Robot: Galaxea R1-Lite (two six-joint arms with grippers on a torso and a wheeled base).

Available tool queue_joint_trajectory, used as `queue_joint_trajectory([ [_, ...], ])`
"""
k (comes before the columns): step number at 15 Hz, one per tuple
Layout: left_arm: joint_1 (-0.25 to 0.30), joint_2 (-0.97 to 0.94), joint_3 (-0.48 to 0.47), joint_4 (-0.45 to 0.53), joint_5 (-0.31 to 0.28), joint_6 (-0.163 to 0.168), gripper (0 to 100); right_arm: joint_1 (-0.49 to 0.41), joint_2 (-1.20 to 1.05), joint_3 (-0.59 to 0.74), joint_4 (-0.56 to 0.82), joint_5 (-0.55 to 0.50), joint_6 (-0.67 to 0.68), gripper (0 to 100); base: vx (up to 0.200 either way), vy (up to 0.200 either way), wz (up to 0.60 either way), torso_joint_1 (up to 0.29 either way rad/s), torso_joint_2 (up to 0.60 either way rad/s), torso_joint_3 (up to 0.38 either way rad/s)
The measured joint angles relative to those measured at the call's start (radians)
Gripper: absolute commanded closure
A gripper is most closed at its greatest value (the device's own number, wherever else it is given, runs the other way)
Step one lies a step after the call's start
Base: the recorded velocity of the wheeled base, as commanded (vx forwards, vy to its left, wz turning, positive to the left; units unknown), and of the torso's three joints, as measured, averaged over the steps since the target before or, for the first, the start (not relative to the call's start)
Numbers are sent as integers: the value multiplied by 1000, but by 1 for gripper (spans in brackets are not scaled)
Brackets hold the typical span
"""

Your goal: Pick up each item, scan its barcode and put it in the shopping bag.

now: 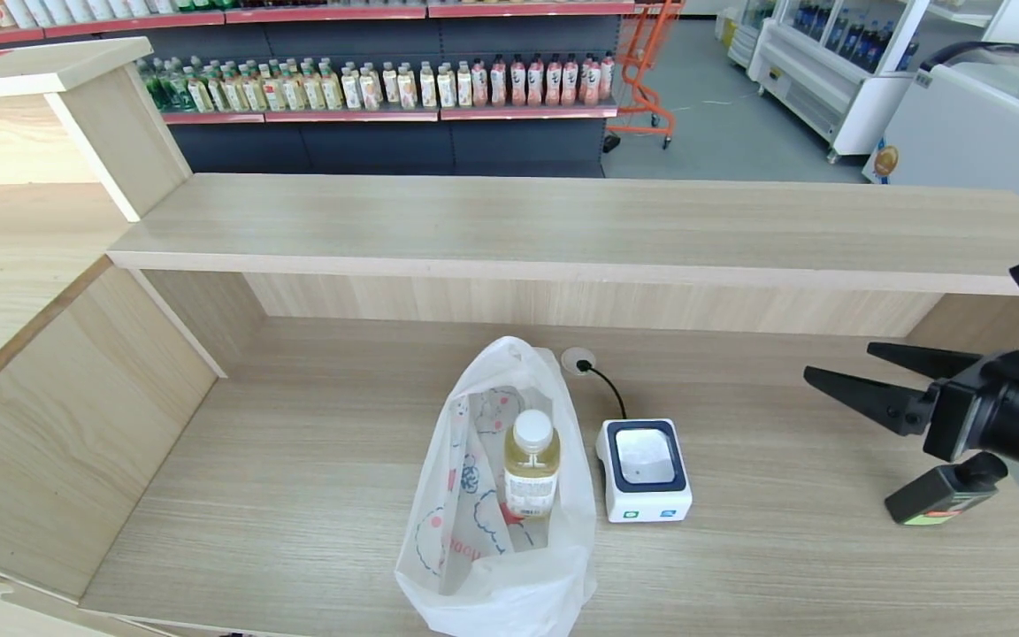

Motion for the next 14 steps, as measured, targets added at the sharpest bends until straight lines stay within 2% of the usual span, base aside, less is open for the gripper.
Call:
queue_joint_trajectory([
  [5,0,0,0,0,0,3,0,-61,-24,26,33,-30,49,0,-200,0,0,6,4,0],
  [8,0,0,0,0,0,2,0,-113,-28,28,84,-31,70,0,0,0,0,0,0,0],
  [14,1,0,0,0,0,3,0,-220,3,14,111,-36,58,0,0,-200,0,5,-3,3],
])
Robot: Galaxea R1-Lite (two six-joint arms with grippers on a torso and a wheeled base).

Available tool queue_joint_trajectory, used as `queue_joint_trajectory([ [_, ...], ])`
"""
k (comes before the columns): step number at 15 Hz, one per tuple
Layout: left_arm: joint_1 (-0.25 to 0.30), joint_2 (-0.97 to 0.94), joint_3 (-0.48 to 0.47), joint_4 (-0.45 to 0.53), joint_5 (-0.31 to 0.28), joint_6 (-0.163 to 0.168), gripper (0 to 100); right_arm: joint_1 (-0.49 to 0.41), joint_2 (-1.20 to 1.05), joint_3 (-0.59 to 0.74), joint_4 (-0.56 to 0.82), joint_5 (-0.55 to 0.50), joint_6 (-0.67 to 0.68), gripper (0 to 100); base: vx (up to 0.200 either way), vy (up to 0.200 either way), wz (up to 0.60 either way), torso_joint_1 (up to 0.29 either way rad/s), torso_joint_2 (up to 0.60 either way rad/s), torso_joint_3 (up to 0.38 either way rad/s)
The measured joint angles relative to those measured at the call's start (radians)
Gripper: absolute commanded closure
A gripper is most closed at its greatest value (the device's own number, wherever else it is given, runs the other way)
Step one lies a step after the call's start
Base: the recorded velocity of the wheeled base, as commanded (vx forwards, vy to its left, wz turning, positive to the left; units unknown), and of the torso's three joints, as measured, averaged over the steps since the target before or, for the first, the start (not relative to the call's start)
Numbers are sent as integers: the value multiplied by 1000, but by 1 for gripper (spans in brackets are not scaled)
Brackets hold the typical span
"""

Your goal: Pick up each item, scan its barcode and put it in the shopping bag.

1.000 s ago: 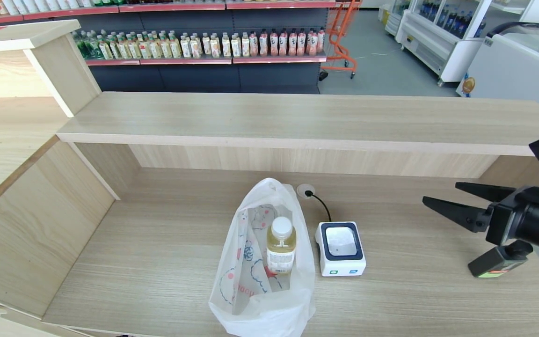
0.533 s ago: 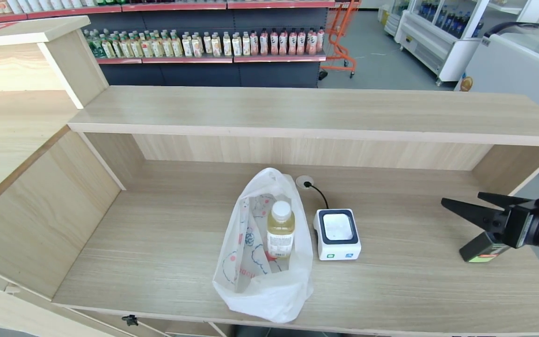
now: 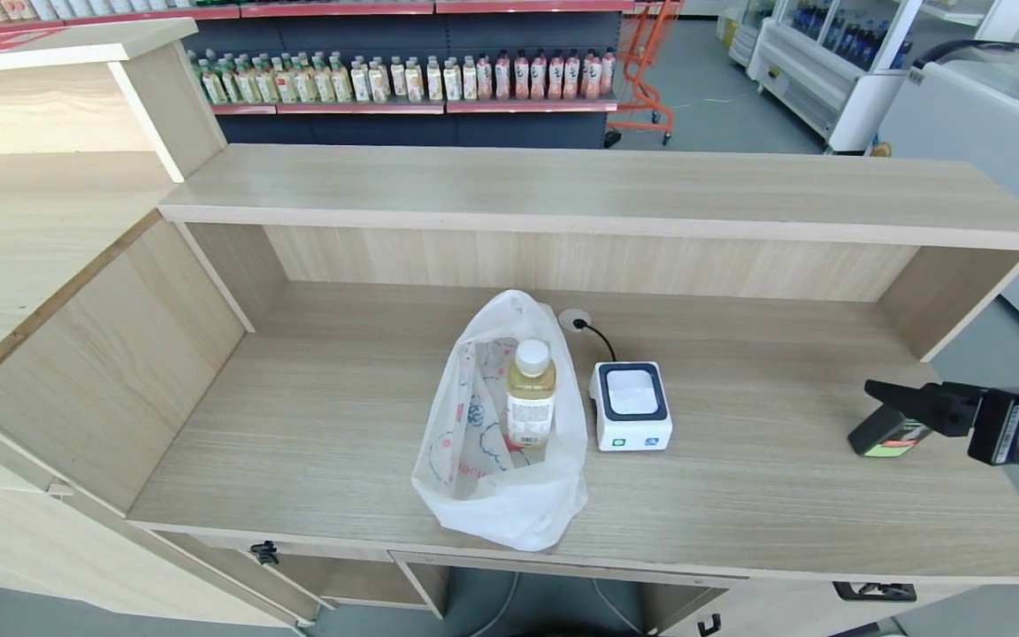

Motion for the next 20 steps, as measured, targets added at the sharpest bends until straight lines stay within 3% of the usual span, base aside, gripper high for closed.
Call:
queue_joint_trajectory([
  [5,-1,0,0,0,0,0,0,-32,49,-24,12,-9,-39,0,0,-200,0,2,2,0],
  [8,0,0,0,0,-1,0,0,-49,80,-11,11,-120,-107,0,0,-200,0,1,1,1],
  [15,0,0,0,0,0,4,0,-68,128,-7,28,-151,-164,0,0,-200,0,4,3,2],
  [20,-1,0,0,0,0,1,0,-69,139,-17,135,-204,-315,0,0,0,0,0,0,0],
])
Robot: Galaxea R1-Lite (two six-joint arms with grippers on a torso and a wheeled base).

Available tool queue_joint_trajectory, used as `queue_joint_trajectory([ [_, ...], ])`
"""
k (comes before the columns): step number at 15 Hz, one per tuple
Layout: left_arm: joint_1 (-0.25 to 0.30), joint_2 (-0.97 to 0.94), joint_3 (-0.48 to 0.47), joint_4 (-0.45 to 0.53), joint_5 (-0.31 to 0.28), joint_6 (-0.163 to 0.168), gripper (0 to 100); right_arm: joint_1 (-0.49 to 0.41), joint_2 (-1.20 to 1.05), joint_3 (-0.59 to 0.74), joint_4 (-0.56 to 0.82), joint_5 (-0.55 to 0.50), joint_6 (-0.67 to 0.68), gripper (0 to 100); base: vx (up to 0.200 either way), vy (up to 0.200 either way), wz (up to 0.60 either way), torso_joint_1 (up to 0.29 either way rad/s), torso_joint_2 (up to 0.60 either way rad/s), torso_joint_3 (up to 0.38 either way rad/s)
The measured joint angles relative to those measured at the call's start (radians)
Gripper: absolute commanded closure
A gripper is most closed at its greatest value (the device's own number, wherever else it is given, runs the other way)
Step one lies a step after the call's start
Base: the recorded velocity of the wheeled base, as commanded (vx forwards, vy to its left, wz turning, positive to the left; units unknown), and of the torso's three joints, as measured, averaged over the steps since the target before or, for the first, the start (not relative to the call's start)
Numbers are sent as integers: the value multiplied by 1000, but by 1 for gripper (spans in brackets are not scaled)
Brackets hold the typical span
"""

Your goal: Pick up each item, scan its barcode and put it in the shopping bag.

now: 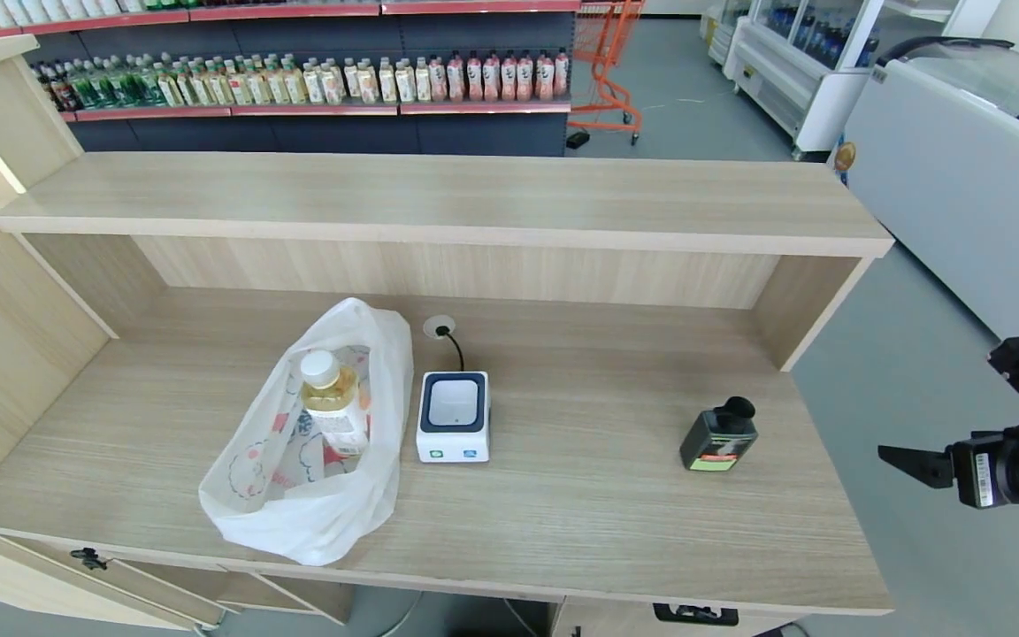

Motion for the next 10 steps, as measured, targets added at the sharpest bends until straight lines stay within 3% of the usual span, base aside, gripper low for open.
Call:
queue_joint_trajectory([
  [3,0,0,0,0,0,0,0,8,48,-40,72,-2,-143,0,0,0,0,0,0,0],
  [6,1,0,0,0,0,0,0,65,126,-120,187,-1,-173,0,0,0,0,0,0,0],
  [10,0,0,0,0,0,0,0,142,250,-191,202,6,-192,0,0,0,0,0,0,0],
])
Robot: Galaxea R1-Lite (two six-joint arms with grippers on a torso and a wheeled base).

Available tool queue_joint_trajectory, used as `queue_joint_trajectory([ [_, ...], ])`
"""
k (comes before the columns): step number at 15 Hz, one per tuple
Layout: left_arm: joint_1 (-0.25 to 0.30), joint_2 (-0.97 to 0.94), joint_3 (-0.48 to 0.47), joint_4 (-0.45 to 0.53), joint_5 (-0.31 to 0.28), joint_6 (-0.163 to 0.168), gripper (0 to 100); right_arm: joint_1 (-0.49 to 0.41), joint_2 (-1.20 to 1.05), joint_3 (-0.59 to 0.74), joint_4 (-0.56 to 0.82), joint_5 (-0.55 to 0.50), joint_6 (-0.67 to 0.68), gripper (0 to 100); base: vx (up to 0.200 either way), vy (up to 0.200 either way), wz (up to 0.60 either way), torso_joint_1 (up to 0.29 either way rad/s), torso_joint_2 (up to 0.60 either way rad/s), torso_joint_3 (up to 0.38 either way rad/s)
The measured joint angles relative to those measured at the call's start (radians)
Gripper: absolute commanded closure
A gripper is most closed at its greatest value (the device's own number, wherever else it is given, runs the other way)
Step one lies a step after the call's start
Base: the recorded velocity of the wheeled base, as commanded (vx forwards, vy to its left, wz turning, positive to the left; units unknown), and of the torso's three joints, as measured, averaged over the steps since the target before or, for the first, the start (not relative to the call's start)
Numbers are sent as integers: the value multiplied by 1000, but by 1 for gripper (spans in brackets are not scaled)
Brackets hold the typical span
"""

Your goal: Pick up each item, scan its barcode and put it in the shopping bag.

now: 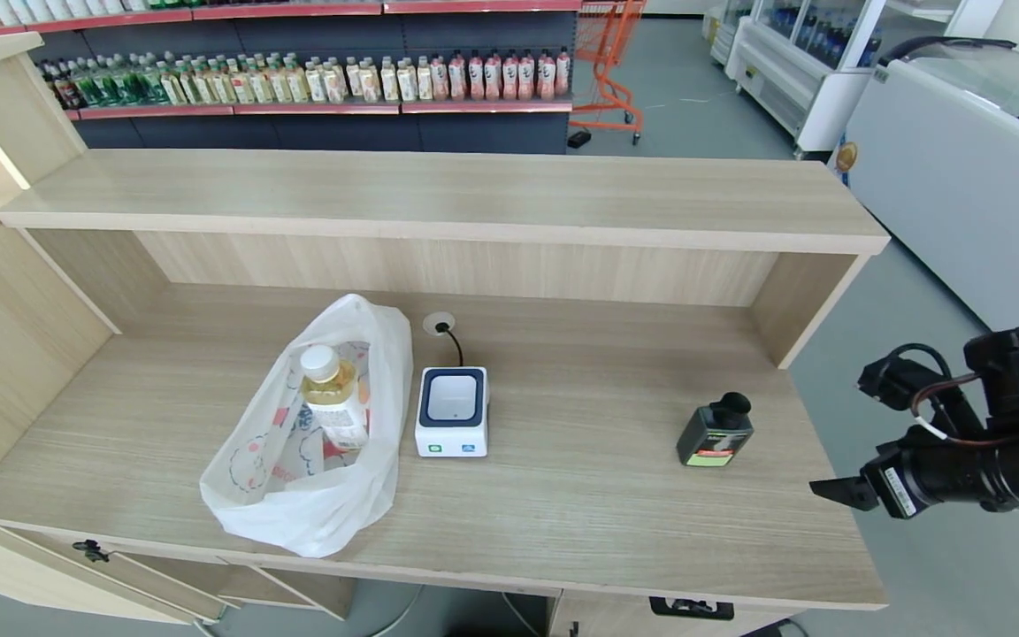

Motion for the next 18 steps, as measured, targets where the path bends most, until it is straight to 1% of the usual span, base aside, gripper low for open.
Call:
queue_joint_trajectory([
  [3,0,0,0,0,0,0,0,71,85,-56,-80,13,-44,0,0,0,0,0,0,0],
  [5,0,0,0,0,0,0,0,117,133,-82,-117,46,-49,0,0,0,0,0,0,0],
  [9,0,0,0,0,0,0,0,174,200,-134,-126,54,-50,0,0,0,0,0,0,0],
  [18,0,0,0,0,0,0,0,257,353,-314,-131,54,-48,0,0,0,0,0,0,0],
])
